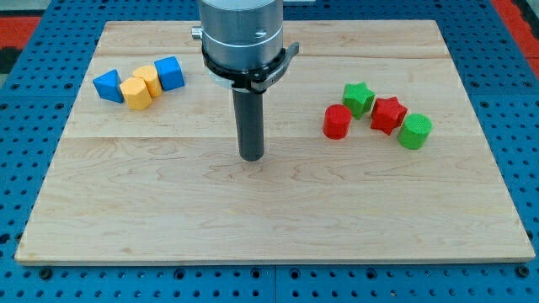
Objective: Point your arm towards top
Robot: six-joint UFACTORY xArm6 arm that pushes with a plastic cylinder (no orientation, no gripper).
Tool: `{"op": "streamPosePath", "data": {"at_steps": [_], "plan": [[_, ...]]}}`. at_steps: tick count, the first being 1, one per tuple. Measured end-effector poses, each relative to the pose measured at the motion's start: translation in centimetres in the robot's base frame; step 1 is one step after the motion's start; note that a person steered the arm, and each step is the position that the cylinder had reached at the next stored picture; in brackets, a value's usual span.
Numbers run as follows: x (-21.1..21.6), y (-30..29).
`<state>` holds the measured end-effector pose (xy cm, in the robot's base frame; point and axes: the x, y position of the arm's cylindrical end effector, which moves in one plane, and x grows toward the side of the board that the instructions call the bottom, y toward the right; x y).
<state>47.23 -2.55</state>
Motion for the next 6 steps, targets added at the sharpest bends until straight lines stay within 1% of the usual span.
{"op": "streamPosePath", "data": {"at_steps": [2, 3, 4, 5, 6], "plan": [[-0.2, -1.1], [-2.2, -1.6], [-10.5, -0.3], [-16.4, 1.3], [-23.1, -0.8]]}}
